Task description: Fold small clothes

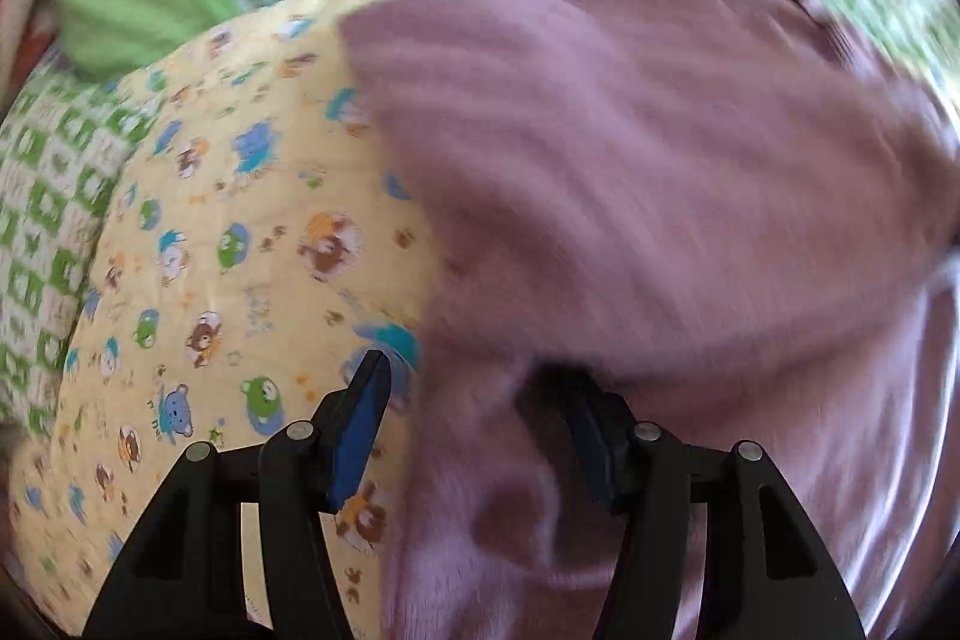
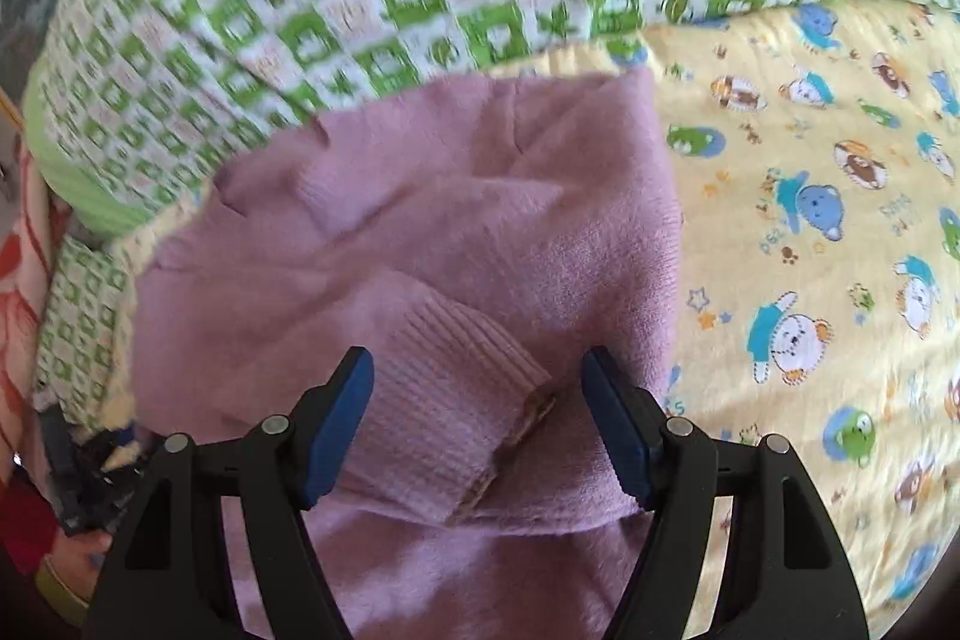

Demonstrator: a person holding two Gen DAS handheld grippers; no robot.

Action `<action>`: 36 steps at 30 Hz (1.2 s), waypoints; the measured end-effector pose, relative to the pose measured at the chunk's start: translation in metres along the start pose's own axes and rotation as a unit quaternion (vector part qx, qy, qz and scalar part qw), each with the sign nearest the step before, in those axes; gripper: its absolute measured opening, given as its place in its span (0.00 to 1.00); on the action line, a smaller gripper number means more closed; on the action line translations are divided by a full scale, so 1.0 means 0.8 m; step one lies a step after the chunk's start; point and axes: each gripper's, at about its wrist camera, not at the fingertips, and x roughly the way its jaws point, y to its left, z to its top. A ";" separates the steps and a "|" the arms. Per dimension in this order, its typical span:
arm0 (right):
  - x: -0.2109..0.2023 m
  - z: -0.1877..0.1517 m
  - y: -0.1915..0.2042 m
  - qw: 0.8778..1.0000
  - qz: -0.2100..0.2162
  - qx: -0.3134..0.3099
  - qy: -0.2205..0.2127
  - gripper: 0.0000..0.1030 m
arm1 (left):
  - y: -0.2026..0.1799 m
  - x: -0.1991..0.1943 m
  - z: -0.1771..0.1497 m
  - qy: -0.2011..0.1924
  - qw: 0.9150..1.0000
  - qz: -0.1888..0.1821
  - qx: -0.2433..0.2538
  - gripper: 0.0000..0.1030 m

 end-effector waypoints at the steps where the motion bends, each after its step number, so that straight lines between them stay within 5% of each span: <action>1: 0.005 0.000 0.002 1.000 0.005 -0.010 0.003 0.51 | 0.004 0.003 0.007 -0.003 1.000 0.007 -0.023 0.52; 2: 0.009 0.001 0.006 1.000 0.015 -0.023 0.013 0.17 | 0.017 0.004 0.013 -0.006 0.998 0.009 -0.056 0.50; 3: 0.010 0.002 0.009 0.999 0.023 -0.030 0.024 0.05 | 0.029 0.004 0.016 -0.008 0.996 0.007 -0.084 0.49; 8: -0.074 0.033 0.044 0.992 0.102 -0.065 -0.044 0.05 | 0.066 0.013 0.007 -0.001 0.988 -0.019 -0.156 0.49; 12: -0.137 0.056 0.068 0.982 0.101 -0.127 -0.097 0.05 | 0.072 0.014 0.000 -0.001 0.982 -0.033 -0.188 0.48; 15: -0.117 0.058 0.052 0.986 0.070 -0.132 -0.075 0.05 | 0.074 0.019 -0.007 0.005 0.979 -0.036 -0.199 0.48; 21: -0.035 0.037 -0.020 0.999 0.021 -0.041 0.028 0.05 | 0.068 0.023 -0.009 0.009 0.979 -0.038 -0.199 0.48; 27: -0.030 0.056 -0.041 0.998 0.021 0.008 0.053 0.05 | 0.072 0.030 -0.006 0.012 0.978 -0.047 -0.203 0.49; 33: -0.048 0.068 -0.036 0.990 0.105 0.071 0.069 0.05 | 0.078 0.029 -0.008 0.013 0.978 -0.052 -0.203 0.50; 36: -0.044 0.066 -0.035 0.995 0.041 0.049 0.075 0.05 | 0.076 0.028 -0.008 0.014 0.979 -0.047 -0.199 0.51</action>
